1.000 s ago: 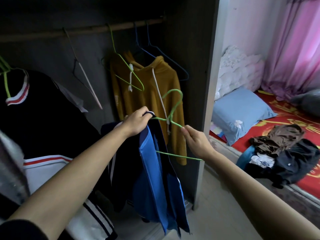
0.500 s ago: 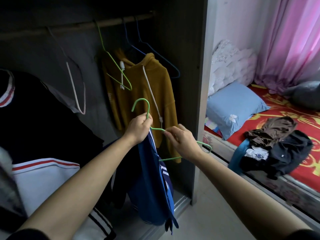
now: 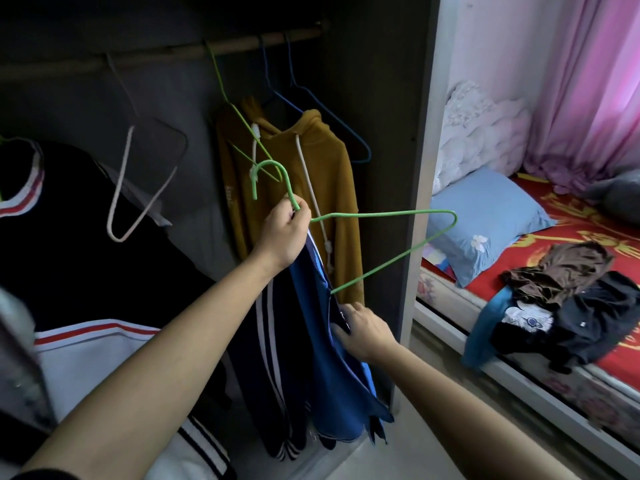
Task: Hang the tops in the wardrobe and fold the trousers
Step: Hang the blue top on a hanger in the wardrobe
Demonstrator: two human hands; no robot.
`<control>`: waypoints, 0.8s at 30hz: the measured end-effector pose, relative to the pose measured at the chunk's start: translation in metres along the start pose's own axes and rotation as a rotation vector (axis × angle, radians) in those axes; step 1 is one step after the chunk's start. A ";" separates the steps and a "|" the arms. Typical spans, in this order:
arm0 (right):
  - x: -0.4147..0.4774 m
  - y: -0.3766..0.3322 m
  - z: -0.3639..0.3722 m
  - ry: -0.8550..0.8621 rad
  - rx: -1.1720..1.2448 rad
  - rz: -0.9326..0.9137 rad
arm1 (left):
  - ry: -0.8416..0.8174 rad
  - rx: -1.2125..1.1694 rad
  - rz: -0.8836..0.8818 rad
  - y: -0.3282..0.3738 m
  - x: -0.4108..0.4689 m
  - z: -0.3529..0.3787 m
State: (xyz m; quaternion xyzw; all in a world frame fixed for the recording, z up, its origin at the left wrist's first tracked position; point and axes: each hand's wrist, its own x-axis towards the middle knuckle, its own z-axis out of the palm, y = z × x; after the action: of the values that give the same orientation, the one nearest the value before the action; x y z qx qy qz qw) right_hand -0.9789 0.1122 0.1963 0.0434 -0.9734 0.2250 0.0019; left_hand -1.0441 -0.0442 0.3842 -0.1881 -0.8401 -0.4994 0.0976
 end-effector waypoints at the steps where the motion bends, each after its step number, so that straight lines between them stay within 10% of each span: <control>1: 0.005 0.000 0.002 0.002 0.037 0.019 | -0.001 -0.015 0.012 0.003 0.000 -0.001; 12: 0.007 0.068 -0.068 0.395 0.458 0.305 | 0.098 0.286 0.040 -0.040 -0.004 -0.048; 24: 0.015 0.065 -0.154 0.557 0.423 0.259 | -0.241 0.460 0.088 -0.046 -0.016 -0.035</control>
State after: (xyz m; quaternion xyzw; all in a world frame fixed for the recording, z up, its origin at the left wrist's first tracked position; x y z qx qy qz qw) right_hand -1.0021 0.2363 0.3066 -0.1438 -0.8649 0.4229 0.2291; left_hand -1.0495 -0.0981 0.3581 -0.2552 -0.9281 -0.2645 0.0588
